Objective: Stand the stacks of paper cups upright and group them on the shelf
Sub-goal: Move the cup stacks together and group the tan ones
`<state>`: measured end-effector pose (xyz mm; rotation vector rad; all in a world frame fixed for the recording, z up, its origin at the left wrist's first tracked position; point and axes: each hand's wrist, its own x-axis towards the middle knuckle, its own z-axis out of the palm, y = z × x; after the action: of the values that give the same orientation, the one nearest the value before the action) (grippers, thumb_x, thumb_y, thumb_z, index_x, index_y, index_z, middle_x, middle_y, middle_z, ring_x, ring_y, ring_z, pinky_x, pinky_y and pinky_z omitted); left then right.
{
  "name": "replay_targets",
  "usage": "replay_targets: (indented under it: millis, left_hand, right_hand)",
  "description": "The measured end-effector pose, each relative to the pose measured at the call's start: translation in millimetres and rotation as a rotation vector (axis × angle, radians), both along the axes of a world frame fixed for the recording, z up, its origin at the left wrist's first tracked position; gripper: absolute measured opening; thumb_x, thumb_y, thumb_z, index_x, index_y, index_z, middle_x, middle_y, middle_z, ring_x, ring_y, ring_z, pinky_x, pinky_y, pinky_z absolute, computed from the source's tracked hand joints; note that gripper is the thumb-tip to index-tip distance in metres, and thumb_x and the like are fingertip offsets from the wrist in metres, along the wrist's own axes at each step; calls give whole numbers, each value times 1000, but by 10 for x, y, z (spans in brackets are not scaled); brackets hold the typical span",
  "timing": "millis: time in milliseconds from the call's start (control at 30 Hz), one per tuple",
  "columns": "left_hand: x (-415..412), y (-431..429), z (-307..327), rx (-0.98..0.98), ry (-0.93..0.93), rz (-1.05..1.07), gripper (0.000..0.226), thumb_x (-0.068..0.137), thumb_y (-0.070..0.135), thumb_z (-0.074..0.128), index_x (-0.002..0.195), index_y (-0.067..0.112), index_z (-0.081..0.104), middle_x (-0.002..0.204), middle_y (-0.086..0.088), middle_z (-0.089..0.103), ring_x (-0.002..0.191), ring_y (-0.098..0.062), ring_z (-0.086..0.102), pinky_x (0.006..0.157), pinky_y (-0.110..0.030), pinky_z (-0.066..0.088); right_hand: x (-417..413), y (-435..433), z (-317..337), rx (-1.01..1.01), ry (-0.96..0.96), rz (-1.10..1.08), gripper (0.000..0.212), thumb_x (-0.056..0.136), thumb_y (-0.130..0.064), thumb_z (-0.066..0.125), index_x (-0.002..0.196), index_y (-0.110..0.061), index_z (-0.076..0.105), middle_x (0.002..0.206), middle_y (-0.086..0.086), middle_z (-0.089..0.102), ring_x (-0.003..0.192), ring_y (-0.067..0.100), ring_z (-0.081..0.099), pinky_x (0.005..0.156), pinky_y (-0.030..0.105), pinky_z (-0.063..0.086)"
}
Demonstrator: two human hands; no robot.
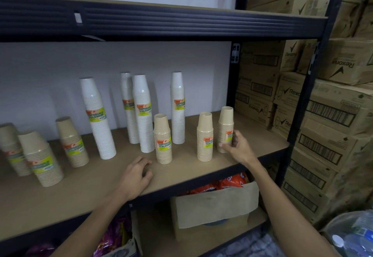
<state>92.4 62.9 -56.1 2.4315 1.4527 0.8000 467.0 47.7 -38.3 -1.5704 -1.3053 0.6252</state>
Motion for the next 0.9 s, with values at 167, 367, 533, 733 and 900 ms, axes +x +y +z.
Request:
replay_targets:
  millis: [167, 367, 533, 733, 900]
  left_hand:
    - [-27, -69, 80, -37, -52, 16, 25, 88, 18, 60, 112, 18, 66, 113, 6, 61, 108, -5, 49, 90, -18, 31]
    - [-444, -264, 140, -75, -178, 151, 23, 87, 20, 60, 108, 21, 69, 110, 5, 69, 106, -15, 61, 100, -32, 45]
    - [-822, -456, 140, -137, -51, 201, 30, 87, 34, 55, 115, 26, 64, 115, 5, 67, 114, -18, 56, 102, -38, 44]
    - [-1362, -733, 158, -121, -30, 261, 29, 91, 30, 53, 117, 21, 63, 113, 3, 68, 109, -17, 56, 97, -29, 42]
    - [-2005, -1024, 210, -60, -79, 441, 20, 94, 27, 52, 105, 17, 65, 97, -1, 68, 91, -18, 55, 84, -28, 42]
  right_hand:
    - [-156, -362, 139, 46, 104, -387, 61, 77, -40, 80, 126, -22, 49, 130, 5, 58, 111, 20, 58, 91, 39, 49]
    - [-1181, -848, 292, 292, 82, -241, 18, 84, -24, 74, 83, -16, 58, 79, -1, 65, 75, 12, 63, 71, 29, 52]
    - [-2229, -719, 132, 248, 18, 169, 13, 85, -14, 71, 81, -12, 58, 72, 2, 64, 65, 9, 59, 63, 19, 49]
    - [-3157, -501, 69, 143, -58, 390, 9, 86, -21, 69, 85, -19, 60, 72, -7, 61, 62, 0, 54, 62, 15, 46]
    - [-3754, -366, 50, 42, -72, 462, 14, 85, -17, 71, 94, -12, 63, 74, -1, 62, 64, 7, 54, 65, 21, 46]
